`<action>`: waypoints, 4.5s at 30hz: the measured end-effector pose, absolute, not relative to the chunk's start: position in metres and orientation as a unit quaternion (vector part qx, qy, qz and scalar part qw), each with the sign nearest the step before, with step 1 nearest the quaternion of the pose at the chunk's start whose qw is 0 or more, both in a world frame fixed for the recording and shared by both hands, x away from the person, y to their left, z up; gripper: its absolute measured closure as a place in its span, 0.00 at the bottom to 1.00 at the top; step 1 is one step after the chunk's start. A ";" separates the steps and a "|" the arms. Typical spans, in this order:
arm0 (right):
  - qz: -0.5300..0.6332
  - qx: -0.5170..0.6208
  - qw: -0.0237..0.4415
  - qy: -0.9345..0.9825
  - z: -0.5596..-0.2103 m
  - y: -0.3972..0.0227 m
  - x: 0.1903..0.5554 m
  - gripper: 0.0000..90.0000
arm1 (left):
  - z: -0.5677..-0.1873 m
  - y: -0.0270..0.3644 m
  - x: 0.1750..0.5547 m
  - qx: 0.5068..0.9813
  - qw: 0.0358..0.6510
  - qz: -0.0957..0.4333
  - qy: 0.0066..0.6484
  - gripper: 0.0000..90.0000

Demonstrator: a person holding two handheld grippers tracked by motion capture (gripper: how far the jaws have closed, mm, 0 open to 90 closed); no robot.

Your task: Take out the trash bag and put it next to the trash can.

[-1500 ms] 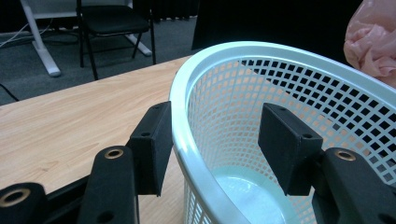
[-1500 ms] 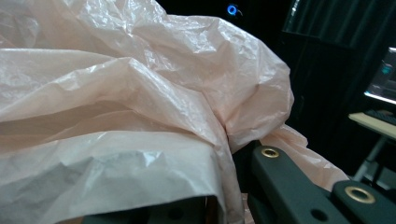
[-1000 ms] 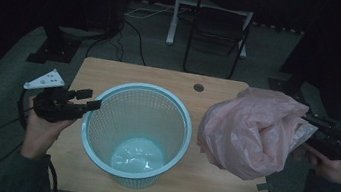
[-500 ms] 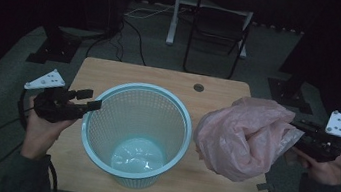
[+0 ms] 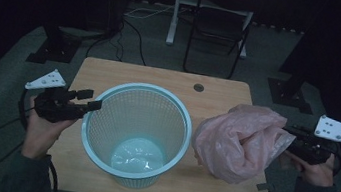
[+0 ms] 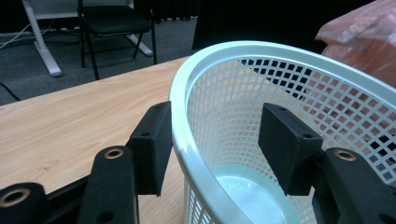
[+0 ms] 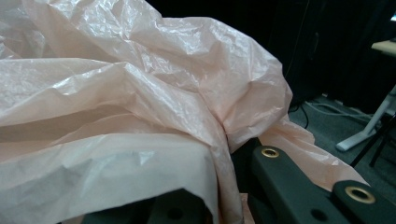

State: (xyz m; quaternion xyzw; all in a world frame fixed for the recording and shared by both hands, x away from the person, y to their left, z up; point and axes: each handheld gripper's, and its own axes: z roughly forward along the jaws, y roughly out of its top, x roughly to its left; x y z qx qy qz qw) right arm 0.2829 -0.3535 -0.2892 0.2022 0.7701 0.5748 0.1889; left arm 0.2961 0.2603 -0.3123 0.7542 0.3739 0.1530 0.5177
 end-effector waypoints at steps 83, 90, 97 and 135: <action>0.438 0.297 0.093 0.843 -0.403 -0.312 0.340 0.67 | -0.312 0.259 0.296 0.754 0.521 0.152 0.371 0.50; 0.428 0.299 0.104 0.846 -0.400 -0.317 0.334 0.52 | -0.312 0.258 0.297 0.754 0.520 0.152 0.371 0.50; 0.430 0.295 0.121 0.845 -0.396 -0.323 0.327 0.39 | -0.312 0.258 0.297 0.755 0.519 0.152 0.371 0.50; 0.445 0.302 0.173 0.825 -0.365 -0.374 0.294 0.26 | -0.311 0.259 0.296 0.754 0.520 0.153 0.371 0.50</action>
